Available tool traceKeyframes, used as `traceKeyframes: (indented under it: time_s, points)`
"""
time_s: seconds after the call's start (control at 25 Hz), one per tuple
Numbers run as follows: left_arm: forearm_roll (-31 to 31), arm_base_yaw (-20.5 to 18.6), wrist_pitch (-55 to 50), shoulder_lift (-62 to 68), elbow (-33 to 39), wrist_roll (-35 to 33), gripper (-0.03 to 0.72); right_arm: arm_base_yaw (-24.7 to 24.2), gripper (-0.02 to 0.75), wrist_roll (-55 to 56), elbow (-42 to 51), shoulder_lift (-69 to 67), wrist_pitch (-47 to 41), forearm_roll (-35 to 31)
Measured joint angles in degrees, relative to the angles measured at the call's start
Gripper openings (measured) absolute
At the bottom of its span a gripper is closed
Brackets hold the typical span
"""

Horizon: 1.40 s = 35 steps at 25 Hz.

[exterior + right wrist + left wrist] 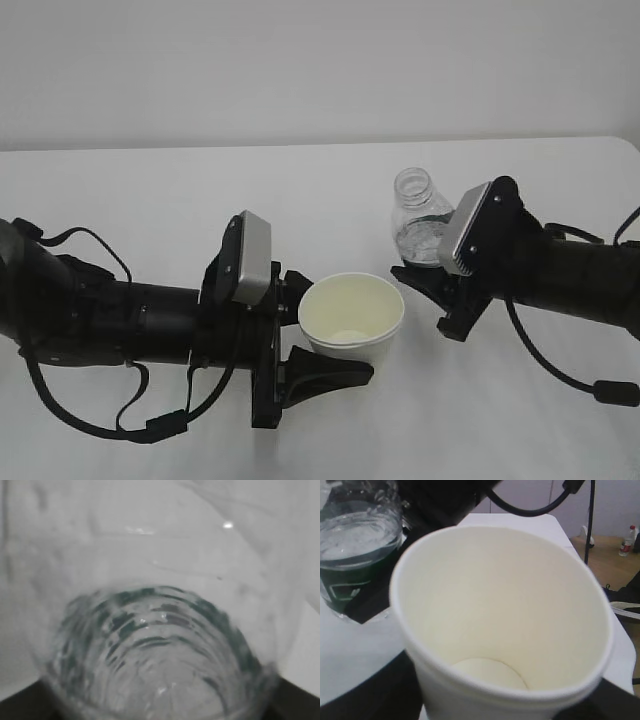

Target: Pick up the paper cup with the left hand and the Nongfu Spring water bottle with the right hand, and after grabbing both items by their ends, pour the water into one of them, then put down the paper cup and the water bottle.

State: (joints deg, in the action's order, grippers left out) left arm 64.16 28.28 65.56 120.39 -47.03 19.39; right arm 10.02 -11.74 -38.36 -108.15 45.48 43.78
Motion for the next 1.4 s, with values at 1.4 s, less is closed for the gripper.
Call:
traceKeyframes:
  time_s: [1.4]
  points:
    - [-4.8,0.5,0.0,0.0,0.0,-0.3,0.481,3.1,0.484,-23.0,-4.6,-0.9,6.9,-7.4]
